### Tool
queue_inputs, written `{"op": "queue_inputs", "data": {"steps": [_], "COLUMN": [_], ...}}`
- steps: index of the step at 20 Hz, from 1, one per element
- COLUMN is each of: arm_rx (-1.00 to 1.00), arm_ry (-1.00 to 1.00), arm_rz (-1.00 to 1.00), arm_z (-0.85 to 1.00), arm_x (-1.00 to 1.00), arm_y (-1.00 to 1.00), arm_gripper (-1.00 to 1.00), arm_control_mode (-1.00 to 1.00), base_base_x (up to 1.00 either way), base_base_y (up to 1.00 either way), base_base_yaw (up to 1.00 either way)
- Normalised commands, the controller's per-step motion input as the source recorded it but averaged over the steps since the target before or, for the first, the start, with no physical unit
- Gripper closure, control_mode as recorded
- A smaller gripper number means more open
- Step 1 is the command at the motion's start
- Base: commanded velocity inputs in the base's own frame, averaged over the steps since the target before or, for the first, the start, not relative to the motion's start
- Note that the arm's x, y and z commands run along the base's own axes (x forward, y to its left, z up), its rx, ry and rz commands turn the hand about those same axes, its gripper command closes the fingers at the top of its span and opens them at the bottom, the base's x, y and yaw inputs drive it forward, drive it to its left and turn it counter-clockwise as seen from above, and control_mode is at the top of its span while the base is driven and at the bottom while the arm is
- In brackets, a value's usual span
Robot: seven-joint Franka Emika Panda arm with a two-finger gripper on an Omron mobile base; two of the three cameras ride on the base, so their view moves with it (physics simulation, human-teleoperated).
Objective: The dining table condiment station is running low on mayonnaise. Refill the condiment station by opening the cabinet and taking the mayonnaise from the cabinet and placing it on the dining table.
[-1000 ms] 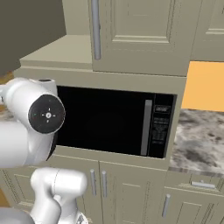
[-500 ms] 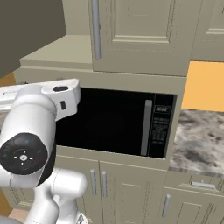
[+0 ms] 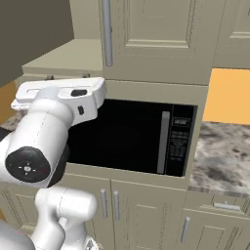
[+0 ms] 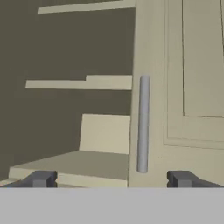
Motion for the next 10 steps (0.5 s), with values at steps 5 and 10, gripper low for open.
{"op": "queue_inputs", "data": {"steps": [5, 10], "arm_rx": [0.06, 0.05], "arm_ry": [-0.05, 0.0], "arm_rz": [-0.01, 0.0], "arm_z": [0.0, 0.09], "arm_x": [0.56, 0.58], "arm_y": [-0.4, -0.14], "arm_gripper": [-1.0, -1.0], "arm_control_mode": [-1.0, -1.0], "base_base_x": [0.0, 0.0], "base_base_y": [0.0, 0.0], "base_base_yaw": [0.0, 0.0]}}
